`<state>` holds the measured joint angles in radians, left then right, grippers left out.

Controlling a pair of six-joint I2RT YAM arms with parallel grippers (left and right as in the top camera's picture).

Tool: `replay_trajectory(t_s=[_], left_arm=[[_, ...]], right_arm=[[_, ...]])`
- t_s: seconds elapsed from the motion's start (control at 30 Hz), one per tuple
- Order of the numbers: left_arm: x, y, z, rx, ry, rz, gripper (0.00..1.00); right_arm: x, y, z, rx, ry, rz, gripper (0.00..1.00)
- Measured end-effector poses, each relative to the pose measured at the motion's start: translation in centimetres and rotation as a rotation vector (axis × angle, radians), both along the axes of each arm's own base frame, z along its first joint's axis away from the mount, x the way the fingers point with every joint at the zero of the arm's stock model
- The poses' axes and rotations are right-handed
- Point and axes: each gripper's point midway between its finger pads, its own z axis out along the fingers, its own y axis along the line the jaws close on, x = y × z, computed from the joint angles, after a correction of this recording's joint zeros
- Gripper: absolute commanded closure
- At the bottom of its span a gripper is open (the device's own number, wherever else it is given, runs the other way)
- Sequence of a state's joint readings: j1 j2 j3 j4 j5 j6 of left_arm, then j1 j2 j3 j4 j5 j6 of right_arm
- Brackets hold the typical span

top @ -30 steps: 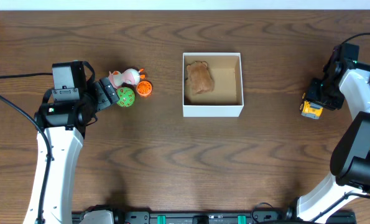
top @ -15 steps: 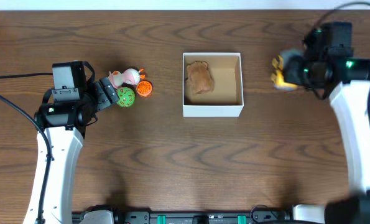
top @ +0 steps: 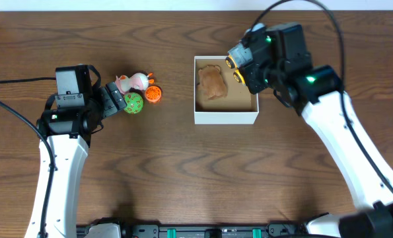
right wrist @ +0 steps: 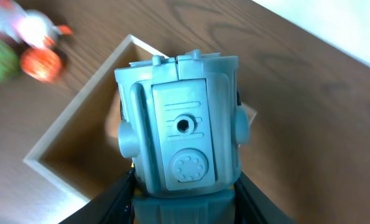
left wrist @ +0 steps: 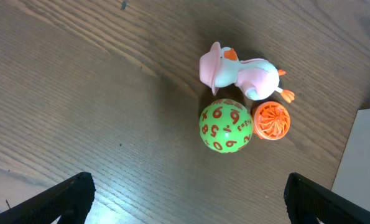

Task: Pack container
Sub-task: 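Carry the truck into the box beside the bear and release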

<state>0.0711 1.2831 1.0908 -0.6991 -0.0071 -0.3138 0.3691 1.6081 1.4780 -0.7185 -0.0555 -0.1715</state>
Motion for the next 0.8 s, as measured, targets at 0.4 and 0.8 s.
replay_trajectory(t_s=[0.4, 0.8], left_arm=[[0.0, 0.0, 0.0, 0.000, 0.000, 0.000, 0.02], [0.0, 0.0, 0.0, 0.000, 0.000, 0.000, 0.02]], right_arm=[[2.7, 1.9, -8.0, -0.266, -0.018, 0.416, 0.67], [3.4, 1.1, -9.5, -0.401, -0.063, 0.580, 0.69]])
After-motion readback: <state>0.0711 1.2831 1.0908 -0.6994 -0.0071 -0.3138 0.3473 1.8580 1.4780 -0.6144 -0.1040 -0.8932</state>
